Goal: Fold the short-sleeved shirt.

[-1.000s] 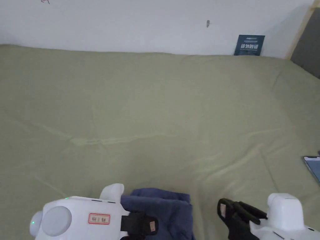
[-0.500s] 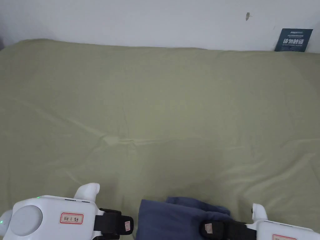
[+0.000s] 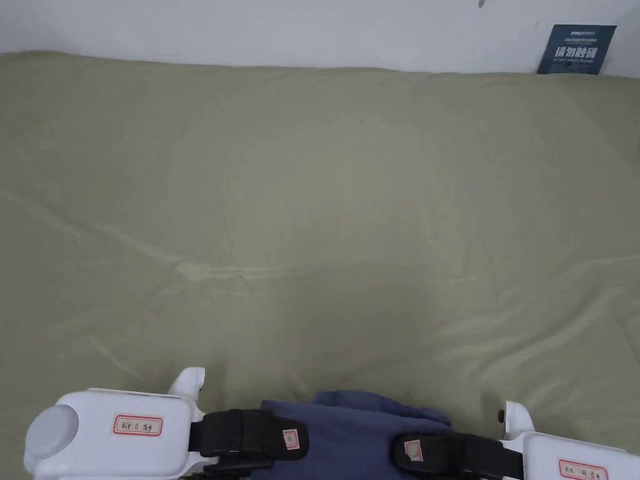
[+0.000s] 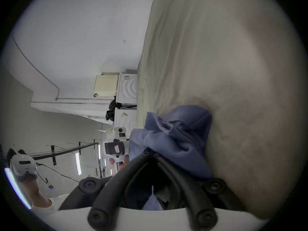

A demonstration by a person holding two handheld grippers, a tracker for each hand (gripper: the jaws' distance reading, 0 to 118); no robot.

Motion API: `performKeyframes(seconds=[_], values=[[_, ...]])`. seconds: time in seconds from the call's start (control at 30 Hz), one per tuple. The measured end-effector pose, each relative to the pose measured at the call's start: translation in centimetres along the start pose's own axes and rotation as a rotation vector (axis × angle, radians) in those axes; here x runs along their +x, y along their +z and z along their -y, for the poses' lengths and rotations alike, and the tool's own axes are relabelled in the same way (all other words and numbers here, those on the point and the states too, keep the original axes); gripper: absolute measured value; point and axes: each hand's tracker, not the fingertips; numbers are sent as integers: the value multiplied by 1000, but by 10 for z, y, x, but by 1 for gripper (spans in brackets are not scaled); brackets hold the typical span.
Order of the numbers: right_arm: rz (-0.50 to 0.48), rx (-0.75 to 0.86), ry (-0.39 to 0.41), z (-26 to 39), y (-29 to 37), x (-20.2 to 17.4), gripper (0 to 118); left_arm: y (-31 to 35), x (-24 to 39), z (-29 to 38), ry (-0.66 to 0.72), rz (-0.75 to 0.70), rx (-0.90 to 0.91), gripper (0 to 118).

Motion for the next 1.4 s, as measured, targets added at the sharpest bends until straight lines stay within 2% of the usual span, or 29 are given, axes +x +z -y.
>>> performKeyframes(seconds=[0.07,0.1,0.13,0.17,0.2,0.33,0.43,0.6,0.73,0.9,1.0,1.13,1.17,1.2,1.23,1.27,1.4], values=[[2,0,1,0,0,0,0,-7,1,-1,20,32,-5,79],[5,0,0,0,0,-1,0,-11,3,-1,21,17,-3,73],[11,0,4,1,-1,-3,0,-13,4,-1,11,5,-1,47],[18,2,8,1,-1,-5,0,-13,6,-1,-6,-19,-1,30],[29,2,12,2,0,-8,0,-12,7,-1,-24,-89,5,30],[131,15,83,7,0,-32,0,-2,8,0,-16,-59,4,30],[207,24,169,11,5,-56,0,17,11,-4,-25,-52,9,30],[247,63,243,22,26,-87,0,100,8,-24,-51,-172,99,29],[269,104,267,26,40,-100,0,191,-6,-44,-33,-270,166,29],[318,145,280,31,43,-109,0,293,-30,-76,-11,-473,229,29],[334,164,264,32,43,-109,0,334,-44,-97,15,-512,233,29],[347,172,264,32,44,-108,0,356,-52,-114,57,-575,259,30],[347,172,266,32,43,-108,0,356,-53,-115,59,-578,260,32],[348,172,269,33,43,-109,0,355,-53,-116,58,-583,259,45],[348,171,270,33,43,-109,0,352,-52,-116,46,-602,257,81],[348,169,270,32,42,-109,0,353,-55,-117,33,-635,274,103],[355,163,282,32,44,-113,0,359,-56,-110,48,-635,343,110]])
